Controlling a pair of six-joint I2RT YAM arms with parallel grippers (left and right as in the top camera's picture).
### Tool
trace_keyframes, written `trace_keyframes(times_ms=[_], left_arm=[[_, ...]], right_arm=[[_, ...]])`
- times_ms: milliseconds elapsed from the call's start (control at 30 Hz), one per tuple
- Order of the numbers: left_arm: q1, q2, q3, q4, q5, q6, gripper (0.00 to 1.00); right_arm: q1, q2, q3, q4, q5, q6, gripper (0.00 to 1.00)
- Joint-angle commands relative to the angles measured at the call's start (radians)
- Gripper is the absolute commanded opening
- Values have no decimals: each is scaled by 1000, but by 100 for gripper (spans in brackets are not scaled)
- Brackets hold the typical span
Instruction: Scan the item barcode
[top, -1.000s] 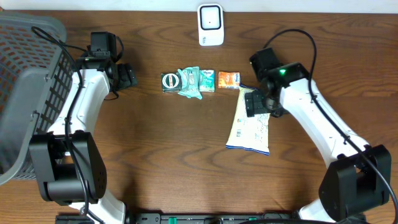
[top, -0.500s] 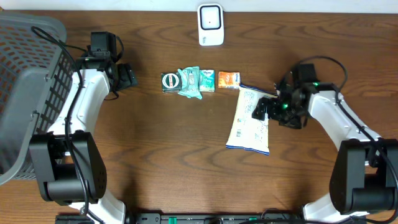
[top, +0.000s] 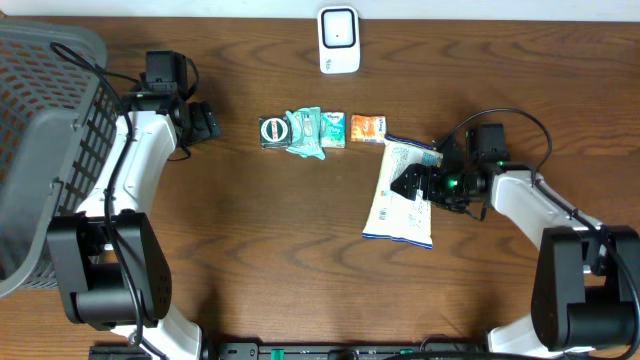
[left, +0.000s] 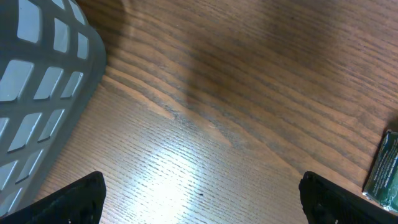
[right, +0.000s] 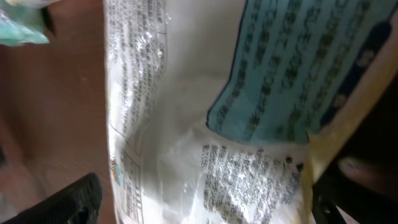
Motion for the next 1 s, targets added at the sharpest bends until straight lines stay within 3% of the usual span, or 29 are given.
trace_keyframes(times_ms=[0,133,233,400,700,967], left_arm=[[0,0,-6,0,-5,16,98],[0,0,-6,0,-5,16,97],[0,0,-6,0,-5,16,98],[0,0,-6,0,-5,16,98],[0,0,-6,0,-5,16,98],[0,0,-6,0,-5,16,98]], right_arm=[[5,28,-97,60,17,73,94],[5,31,-153,143,18,117,82],[11,31,-184,188,18,124,64],[10,31,-195,219,14,138,1],[-37,11,-178,293,-320,148,1],[-63,-159,-175,225,-343,196,1]])
